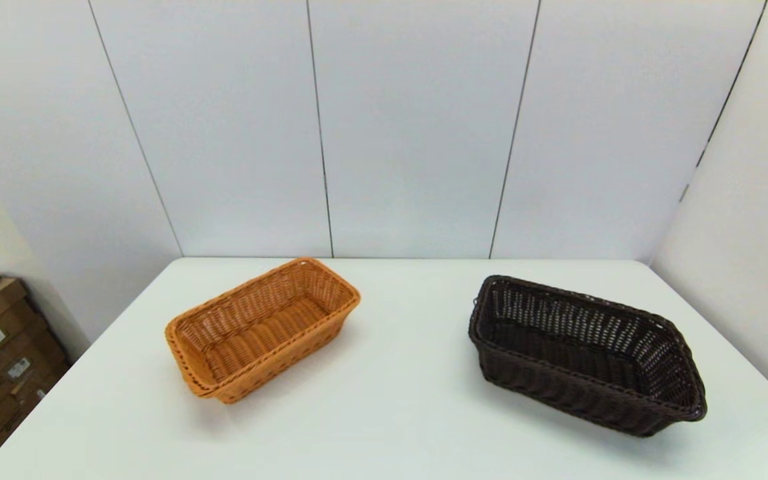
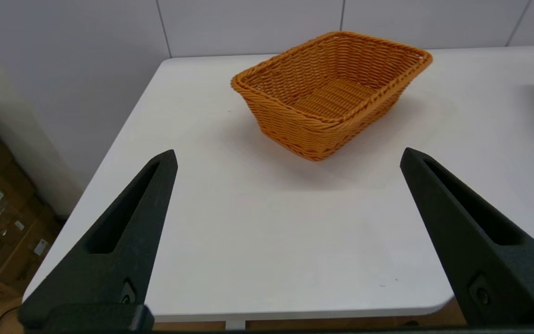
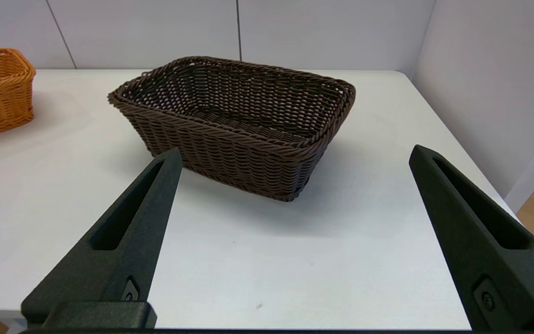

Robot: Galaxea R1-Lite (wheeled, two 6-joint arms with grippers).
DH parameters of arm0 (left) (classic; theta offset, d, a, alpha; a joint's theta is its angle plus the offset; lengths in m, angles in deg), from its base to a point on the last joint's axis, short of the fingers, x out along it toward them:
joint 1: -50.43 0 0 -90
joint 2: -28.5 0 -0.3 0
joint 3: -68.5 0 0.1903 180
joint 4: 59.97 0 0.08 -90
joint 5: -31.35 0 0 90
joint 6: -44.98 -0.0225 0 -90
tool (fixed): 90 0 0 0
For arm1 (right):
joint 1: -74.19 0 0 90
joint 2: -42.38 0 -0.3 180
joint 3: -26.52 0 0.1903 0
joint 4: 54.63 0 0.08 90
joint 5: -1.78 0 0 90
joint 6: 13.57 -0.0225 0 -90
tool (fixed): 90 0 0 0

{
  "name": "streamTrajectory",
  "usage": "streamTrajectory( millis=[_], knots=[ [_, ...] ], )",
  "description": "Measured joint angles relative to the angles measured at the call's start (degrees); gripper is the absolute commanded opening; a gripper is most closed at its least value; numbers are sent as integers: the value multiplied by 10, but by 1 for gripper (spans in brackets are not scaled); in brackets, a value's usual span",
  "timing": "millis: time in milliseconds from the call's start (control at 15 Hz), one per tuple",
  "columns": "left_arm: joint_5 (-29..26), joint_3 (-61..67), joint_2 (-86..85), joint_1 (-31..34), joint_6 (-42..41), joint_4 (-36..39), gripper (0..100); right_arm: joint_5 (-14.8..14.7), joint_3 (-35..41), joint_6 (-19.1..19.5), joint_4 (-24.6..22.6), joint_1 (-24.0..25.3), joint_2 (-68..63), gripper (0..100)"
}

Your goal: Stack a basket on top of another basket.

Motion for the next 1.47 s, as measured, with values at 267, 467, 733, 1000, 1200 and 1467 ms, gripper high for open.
streamTrajectory(
  millis=[267, 467, 733, 1000, 1200, 1467],
  knots=[
    [-34, -135, 69, 0, 4, -120, 100, 0, 0, 0, 0, 0, 0, 100],
    [-44, -241, 210, 1, 32, -202, 100, 0, 0, 0, 0, 0, 0, 100],
    [-37, -375, 466, 1, 123, -236, 100, 0, 0, 0, 0, 0, 0, 100],
    [-16, -544, 740, 0, 254, -282, 100, 0, 0, 0, 0, 0, 0, 100],
    [-9, -663, 911, -14, 371, -340, 100, 0, 0, 0, 0, 0, 0, 100],
    [-6, -730, 1046, -34, 461, -362, 100, 0, 0, 0, 0, 0, 0, 100]
  ],
)
